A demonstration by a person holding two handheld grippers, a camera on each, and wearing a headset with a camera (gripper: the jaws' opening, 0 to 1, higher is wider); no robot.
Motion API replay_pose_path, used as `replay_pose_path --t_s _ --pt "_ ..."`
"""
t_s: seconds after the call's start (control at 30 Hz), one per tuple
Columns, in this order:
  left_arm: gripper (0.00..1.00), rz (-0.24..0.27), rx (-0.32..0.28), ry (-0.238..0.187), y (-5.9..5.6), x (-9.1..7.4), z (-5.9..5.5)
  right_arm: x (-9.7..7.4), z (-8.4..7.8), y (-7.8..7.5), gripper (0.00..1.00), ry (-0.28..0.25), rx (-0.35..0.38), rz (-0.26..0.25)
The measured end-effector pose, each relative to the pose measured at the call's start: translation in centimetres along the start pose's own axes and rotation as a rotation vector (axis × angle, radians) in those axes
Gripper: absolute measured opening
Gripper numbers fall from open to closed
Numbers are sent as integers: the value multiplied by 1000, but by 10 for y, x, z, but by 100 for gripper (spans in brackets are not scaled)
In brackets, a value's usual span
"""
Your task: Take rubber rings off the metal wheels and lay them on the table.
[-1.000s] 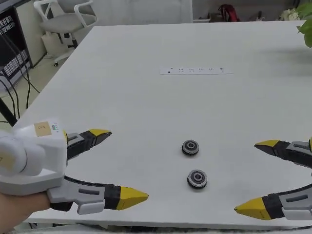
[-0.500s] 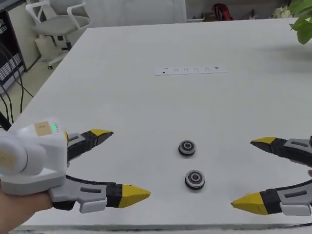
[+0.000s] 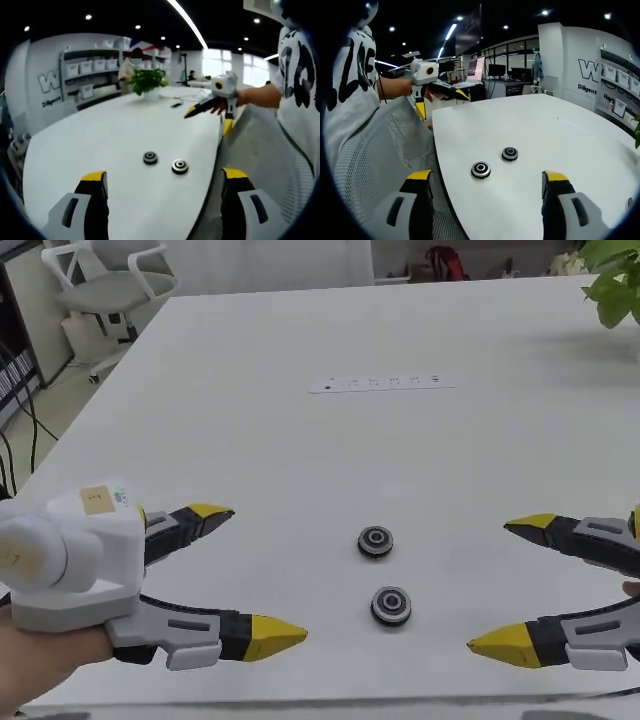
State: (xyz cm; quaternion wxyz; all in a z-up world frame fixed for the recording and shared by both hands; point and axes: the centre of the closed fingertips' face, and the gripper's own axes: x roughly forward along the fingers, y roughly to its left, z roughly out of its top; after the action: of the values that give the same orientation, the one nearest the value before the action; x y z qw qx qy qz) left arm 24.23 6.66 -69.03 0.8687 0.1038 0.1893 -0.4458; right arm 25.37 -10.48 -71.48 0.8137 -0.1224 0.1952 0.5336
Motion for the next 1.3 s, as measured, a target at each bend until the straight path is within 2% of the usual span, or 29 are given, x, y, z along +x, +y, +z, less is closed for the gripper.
replay_pose_path --t_s 0.23,0.4,0.87,1.17,1.3 --pt "93 -19 12 6 -1 5 3 1 9 -7 82 -26 -14 -4" --pt "91 -28 20 2 4 10 6 5 17 -8 79 -56 -14 9" --pt "80 -91 42 11 5 32 7 24 18 -10 66 -39 -45 67" --pt "77 -133 75 30 1 46 8 36 10 -10 60 -11 -52 96" --pt "75 -152 83 46 0 53 4 40 2 -9 58 14 -57 113"
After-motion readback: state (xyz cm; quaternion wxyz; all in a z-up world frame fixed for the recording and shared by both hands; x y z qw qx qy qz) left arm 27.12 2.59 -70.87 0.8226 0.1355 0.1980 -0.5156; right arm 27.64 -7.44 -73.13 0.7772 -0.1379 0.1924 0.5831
